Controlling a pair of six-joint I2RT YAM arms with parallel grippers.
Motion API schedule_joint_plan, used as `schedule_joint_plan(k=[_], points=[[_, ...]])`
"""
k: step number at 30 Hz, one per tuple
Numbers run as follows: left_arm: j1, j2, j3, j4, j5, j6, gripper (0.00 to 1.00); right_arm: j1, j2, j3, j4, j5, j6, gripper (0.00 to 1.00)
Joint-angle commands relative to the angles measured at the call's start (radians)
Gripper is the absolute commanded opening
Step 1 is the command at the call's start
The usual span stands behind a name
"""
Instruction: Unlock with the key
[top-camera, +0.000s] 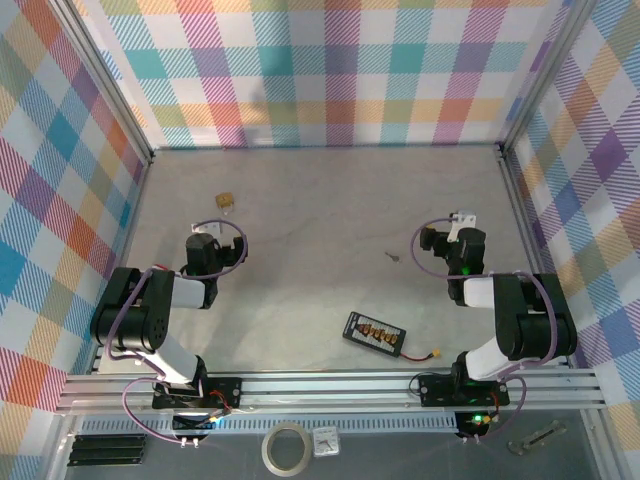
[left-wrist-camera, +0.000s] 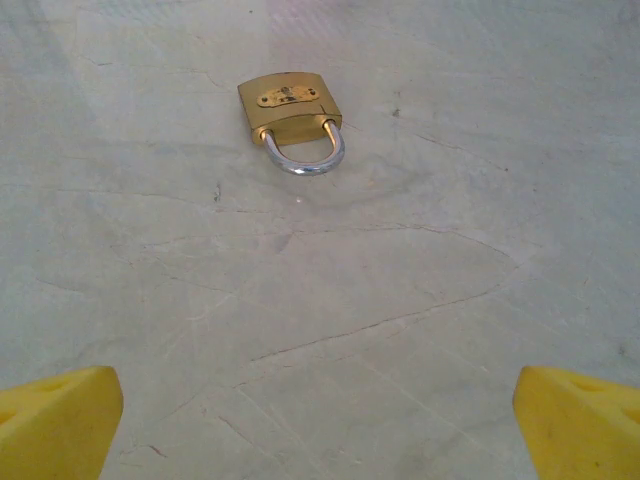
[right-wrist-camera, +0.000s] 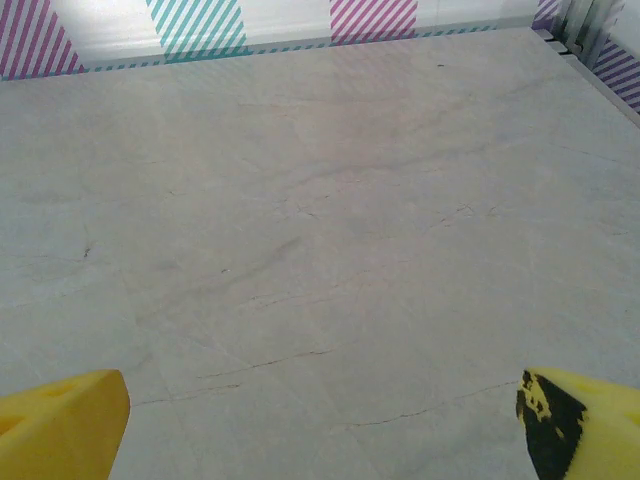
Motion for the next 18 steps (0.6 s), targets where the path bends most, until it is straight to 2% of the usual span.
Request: schedule_joint_plan(k=[1, 18], points=[[-0.005, -0.016, 0.010, 0.028, -0.005, 0.016, 1.00, 0.005, 0.009, -0.010, 0.036, 0.011, 0.009, 0.99], [0.001, -0.013, 0.014, 0.022, 0.009, 0.013, 1.00, 0.004, 0.010, -0.005, 0.032, 0.011, 0.010, 0.99]])
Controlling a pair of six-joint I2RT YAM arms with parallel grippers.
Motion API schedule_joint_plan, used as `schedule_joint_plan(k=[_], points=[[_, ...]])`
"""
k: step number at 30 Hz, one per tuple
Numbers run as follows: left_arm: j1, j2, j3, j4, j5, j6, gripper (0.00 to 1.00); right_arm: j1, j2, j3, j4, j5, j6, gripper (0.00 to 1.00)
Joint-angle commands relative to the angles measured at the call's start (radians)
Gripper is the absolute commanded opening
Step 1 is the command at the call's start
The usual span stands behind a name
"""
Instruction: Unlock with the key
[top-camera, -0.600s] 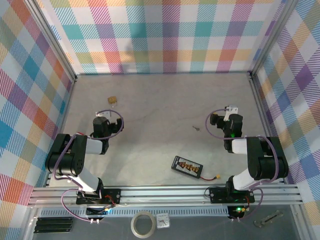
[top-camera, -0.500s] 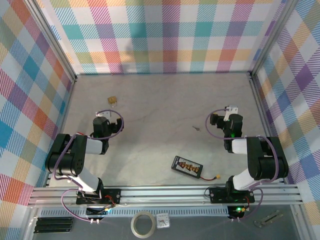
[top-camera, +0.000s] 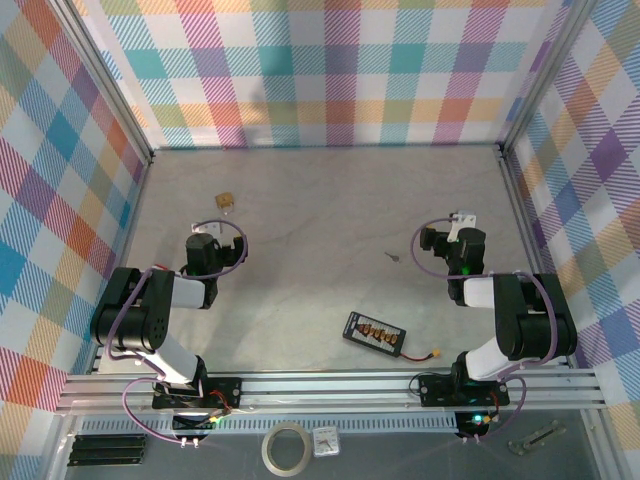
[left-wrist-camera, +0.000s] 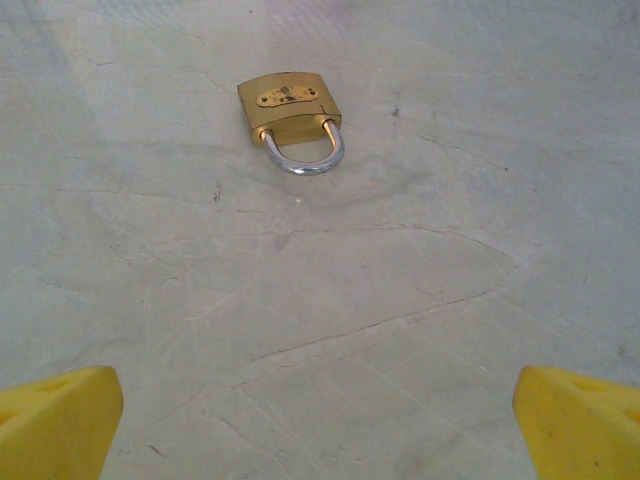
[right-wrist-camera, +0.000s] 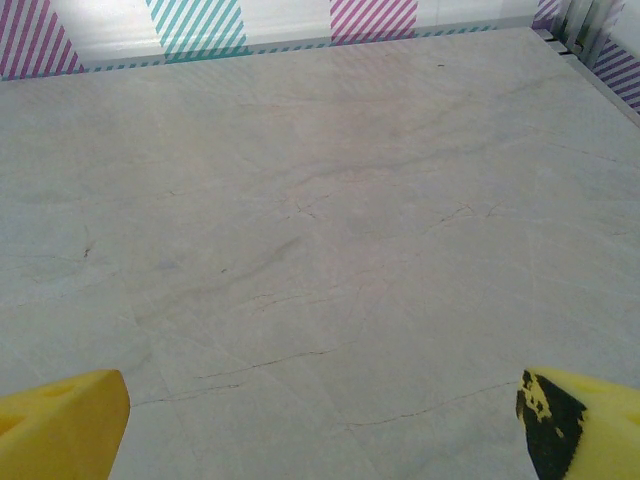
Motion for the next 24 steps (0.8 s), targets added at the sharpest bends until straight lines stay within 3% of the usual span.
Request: schedule_joint_plan(k=[1, 5, 7, 8, 9, 11, 15, 17, 19, 24], points=[[0.001, -0.013, 0.016, 0.021, 0.008, 0.013, 1.00, 0.005, 0.010, -0.006, 0.032, 0.011, 0.011, 0.99], [0.001, -0.018, 0.011, 0.030, 0.007, 0.017, 1.00, 0.005, 0.009, -0.008, 0.035, 0.011, 0.009, 0.99], [-0.028, -0.071, 0.032, -0.049, -0.024, 0.043, 1.00, 0.010, -0.033, 0.019, -0.054, -0.023, -0.015, 0.99], [-0.062, -0.138, 0.075, -0.188, -0.080, 0.056, 1.00, 0.033, -0.083, 0.064, -0.156, -0.017, -0.037, 0.99], [-0.091, -0.203, 0.143, -0.358, -0.134, 0.044, 1.00, 0.051, -0.150, 0.168, -0.447, 0.024, 0.013, 0.99], [-0.125, -0.296, 0.272, -0.623, -0.186, -0.091, 1.00, 0.052, -0.215, 0.376, -0.851, -0.005, 0.151, 0.99], [-0.221, -0.408, 0.469, -0.944, -0.062, -0.348, 1.00, 0.067, -0.321, 0.558, -1.277, -0.164, 0.369, 0.99], [-0.283, -0.431, 0.524, -1.020, 0.028, -0.406, 1.00, 0.071, -0.372, 0.565, -1.377, -0.246, 0.420, 0.99], [-0.349, -0.437, 0.583, -1.120, 0.101, -0.437, 1.00, 0.071, -0.412, 0.564, -1.482, -0.246, 0.464, 0.99], [-0.492, -0.475, 0.606, -1.213, 0.124, -0.480, 0.99, 0.071, -0.440, 0.507, -1.561, -0.311, 0.501, 0.90]])
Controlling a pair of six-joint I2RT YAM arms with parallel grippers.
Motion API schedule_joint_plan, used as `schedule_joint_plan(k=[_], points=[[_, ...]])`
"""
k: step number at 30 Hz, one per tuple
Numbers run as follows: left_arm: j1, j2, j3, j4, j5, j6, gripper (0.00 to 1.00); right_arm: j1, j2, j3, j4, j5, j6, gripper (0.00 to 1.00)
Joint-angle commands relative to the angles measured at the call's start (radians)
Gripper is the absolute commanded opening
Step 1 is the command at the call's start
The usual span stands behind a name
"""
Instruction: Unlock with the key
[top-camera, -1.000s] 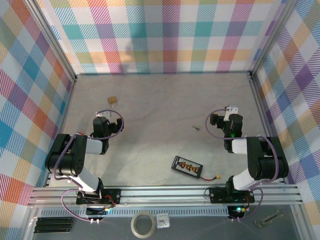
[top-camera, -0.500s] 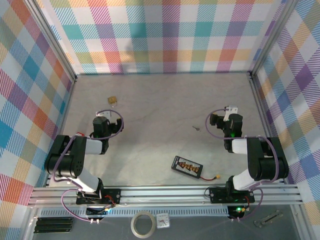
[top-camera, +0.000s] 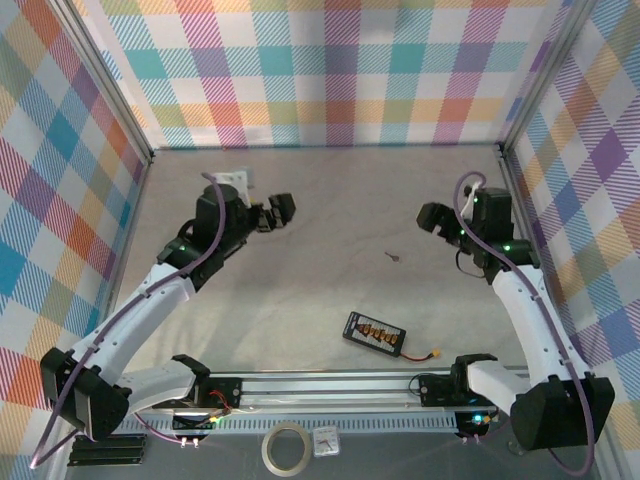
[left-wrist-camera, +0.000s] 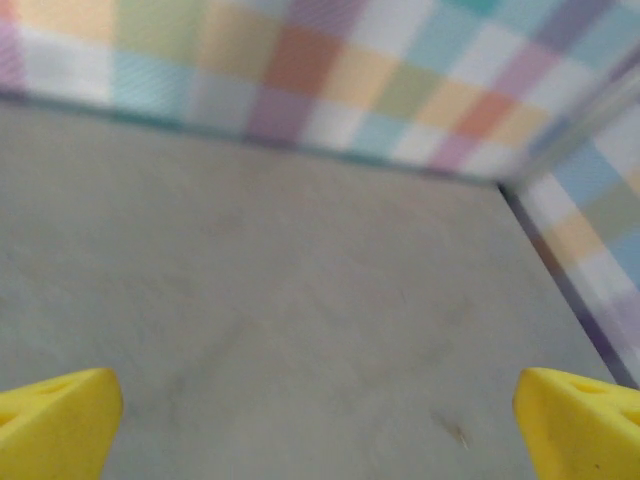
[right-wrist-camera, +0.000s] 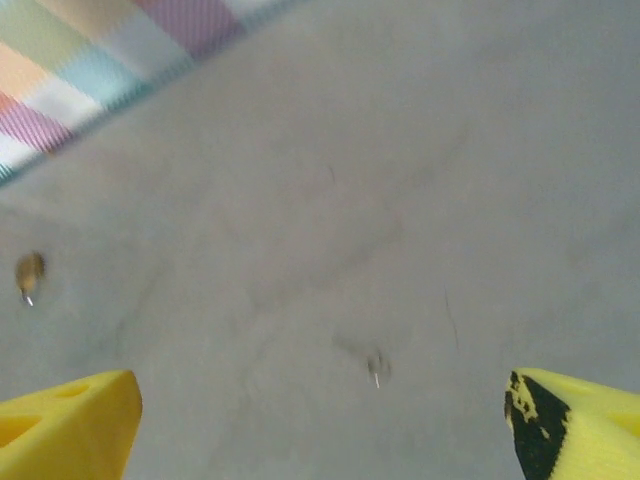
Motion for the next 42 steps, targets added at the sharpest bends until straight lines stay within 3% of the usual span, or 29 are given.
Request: schedule_joint_plan(k=[1, 4, 7, 9, 15, 19, 24, 42], points=[[-0.073, -0.026, -0.019, -0.174, 0.056, -0.078, 0.98, 0.004, 0.029, -0.055, -0.194, -0.086, 0.090, 0.88], [-0.135, -0.051, -0.048, -0.186, 0.029, -0.093, 0.96, 0.004, 0.094, -0.092, -0.147, -0.160, 0.109, 0.78], [-0.192, -0.082, -0.099, -0.159, 0.008, -0.099, 0.93, 0.011, 0.188, -0.106, -0.079, -0.213, 0.135, 0.58], [-0.234, -0.097, -0.137, -0.134, -0.017, -0.104, 0.93, 0.032, 0.254, -0.090, -0.052, -0.210, 0.150, 0.52], [-0.309, -0.083, -0.175, -0.161, -0.051, -0.130, 0.93, 0.104, 0.430, -0.001, -0.044, -0.147, 0.166, 0.50], [-0.338, -0.107, -0.194, -0.174, -0.127, -0.154, 0.92, 0.107, 0.519, 0.036, -0.040, -0.100, 0.173, 0.48], [-0.345, -0.122, -0.206, -0.165, -0.139, -0.170, 0.92, 0.114, 0.606, 0.092, -0.035, -0.086, 0.187, 0.42], [-0.349, -0.113, -0.203, -0.189, -0.173, -0.181, 0.93, 0.157, 0.721, 0.137, -0.014, -0.052, 0.214, 0.42]])
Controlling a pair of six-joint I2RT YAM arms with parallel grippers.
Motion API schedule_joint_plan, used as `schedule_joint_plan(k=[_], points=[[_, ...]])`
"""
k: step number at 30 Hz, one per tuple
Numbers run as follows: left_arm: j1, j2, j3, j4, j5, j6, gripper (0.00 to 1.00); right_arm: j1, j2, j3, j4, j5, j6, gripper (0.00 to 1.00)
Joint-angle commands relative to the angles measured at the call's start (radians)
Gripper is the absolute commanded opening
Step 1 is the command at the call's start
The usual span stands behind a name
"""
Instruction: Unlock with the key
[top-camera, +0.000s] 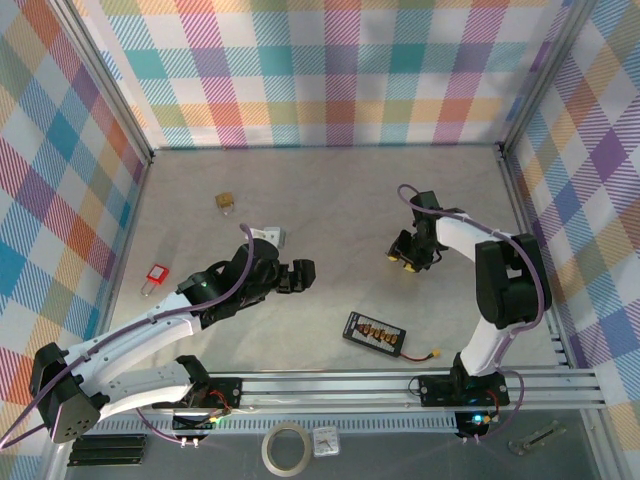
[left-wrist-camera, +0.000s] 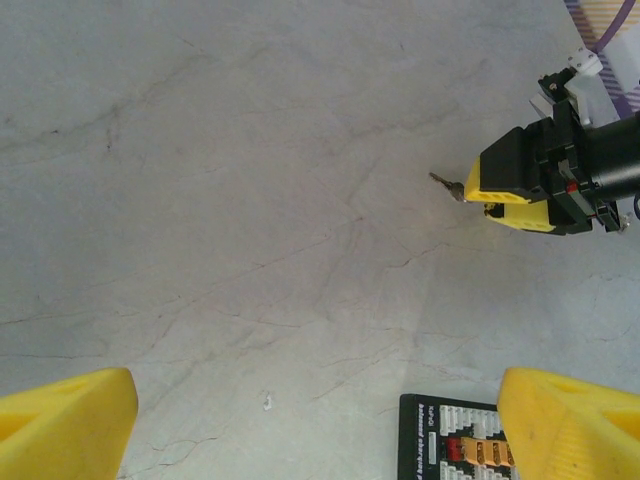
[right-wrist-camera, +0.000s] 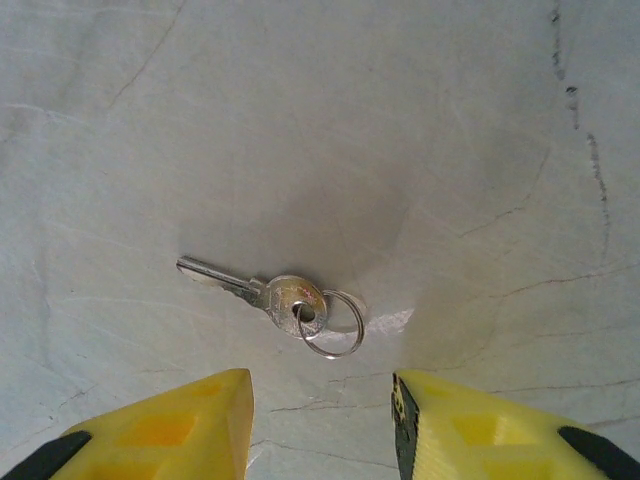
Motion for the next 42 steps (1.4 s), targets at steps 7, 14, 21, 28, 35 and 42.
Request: schedule_joint_plan(k=[7, 14, 21, 28, 35, 42], points=[[-0.015, 0.002, 0.006, -0.025, -0.019, -0.016, 0.93, 0.017, 0.053, 0.042, -0.003, 0.038, 0.016, 0.43], [-0.015, 0.002, 0.011, -0.033, -0.024, -0.013, 0.93, 0.021, 0.098, 0.094, -0.035, 0.072, 0.007, 0.42], [-0.016, 0.010, 0.021, -0.039, -0.023, -0.013, 0.93, 0.037, 0.155, 0.139, -0.084, 0.122, -0.017, 0.42], [-0.015, 0.022, 0.026, -0.042, -0.020, -0.015, 0.93, 0.042, 0.206, 0.188, -0.143, 0.181, -0.030, 0.26], [-0.017, 0.039, 0.026, -0.028, -0.008, -0.017, 0.94, 0.042, 0.209, 0.191, -0.148, 0.182, -0.040, 0.09], [-0.036, 0.101, 0.031, 0.038, 0.036, -0.032, 0.93, 0.044, 0.144, 0.128, -0.113, 0.156, -0.039, 0.00]])
